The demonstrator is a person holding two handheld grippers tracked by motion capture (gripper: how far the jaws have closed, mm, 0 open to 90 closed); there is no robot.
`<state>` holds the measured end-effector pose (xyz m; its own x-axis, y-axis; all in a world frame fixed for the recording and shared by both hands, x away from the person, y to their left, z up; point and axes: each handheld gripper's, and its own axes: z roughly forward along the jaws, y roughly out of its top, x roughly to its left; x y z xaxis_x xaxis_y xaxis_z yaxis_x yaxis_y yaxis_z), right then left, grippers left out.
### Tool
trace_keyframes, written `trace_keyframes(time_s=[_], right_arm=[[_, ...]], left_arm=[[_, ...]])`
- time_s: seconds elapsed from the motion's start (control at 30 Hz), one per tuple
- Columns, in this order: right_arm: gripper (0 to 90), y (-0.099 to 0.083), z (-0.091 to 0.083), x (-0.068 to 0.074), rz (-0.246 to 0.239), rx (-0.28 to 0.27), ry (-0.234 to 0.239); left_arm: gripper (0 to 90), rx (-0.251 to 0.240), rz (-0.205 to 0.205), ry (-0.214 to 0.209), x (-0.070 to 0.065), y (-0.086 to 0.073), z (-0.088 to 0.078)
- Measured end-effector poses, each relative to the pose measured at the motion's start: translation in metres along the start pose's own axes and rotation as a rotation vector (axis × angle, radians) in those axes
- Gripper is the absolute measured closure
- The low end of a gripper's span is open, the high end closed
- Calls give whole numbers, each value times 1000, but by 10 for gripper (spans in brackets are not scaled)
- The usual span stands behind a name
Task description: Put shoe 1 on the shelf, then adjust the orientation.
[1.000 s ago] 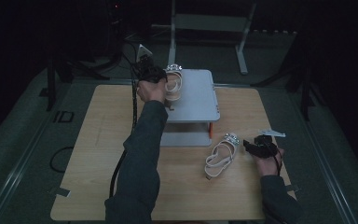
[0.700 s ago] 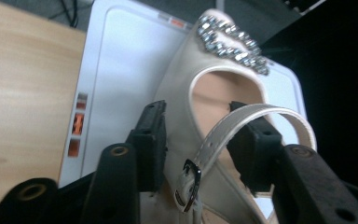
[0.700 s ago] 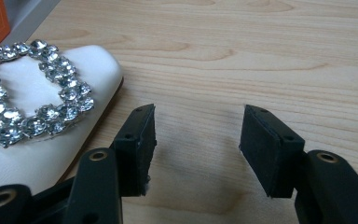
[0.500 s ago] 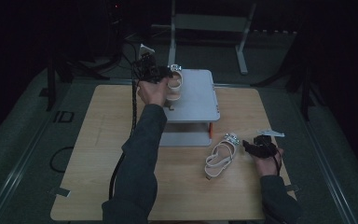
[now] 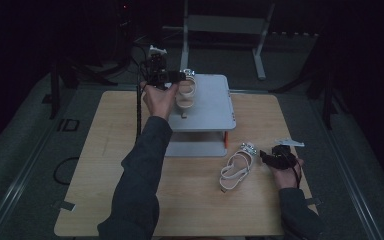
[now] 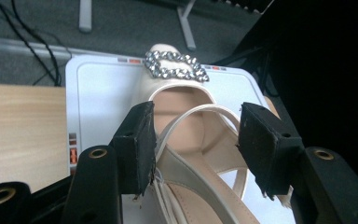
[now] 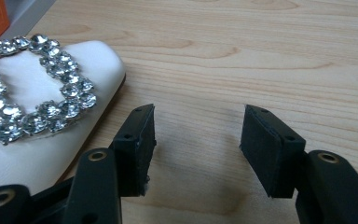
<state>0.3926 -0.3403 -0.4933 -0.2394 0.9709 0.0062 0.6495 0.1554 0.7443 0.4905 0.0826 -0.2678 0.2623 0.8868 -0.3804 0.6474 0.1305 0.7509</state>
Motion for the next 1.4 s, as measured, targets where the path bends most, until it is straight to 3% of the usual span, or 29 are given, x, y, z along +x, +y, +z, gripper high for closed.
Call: trace_keyframes(time_s=[0.13, 0.3, 0.5, 0.63, 0.8, 0.97, 1.23, 1.33, 1.4], right_arm=[[444, 0, 0, 0, 0, 1, -2], [443, 0, 0, 0, -1, 0, 0], [443, 0, 0, 0, -2, 1, 0], [443, 0, 0, 1, -3, 1, 2], [443, 0, 0, 0, 1, 1, 1], [450, 0, -1, 0, -1, 0, 3], [453, 2, -8, 4, -12, -21, 10], [451, 3, -11, 6, -14, -27, 21], [450, 5, -12, 7, -23, -31, 26]], left_arm=[[464, -27, 50, -46, -1, 0, -9], [484, -25, 113, -30, 3, -1, -14], [492, -60, 101, -63, 16, -5, -17], [480, -55, 125, -13, 26, -9, -17], [493, -71, 126, 18, 42, -14, -19], [497, -61, 172, 92, 56, -22, -19], [485, -21, 152, 199, 84, -43, -11], [474, -12, 104, 210, 98, -52, -9], [473, -11, 106, 230, 105, -58, -6]])
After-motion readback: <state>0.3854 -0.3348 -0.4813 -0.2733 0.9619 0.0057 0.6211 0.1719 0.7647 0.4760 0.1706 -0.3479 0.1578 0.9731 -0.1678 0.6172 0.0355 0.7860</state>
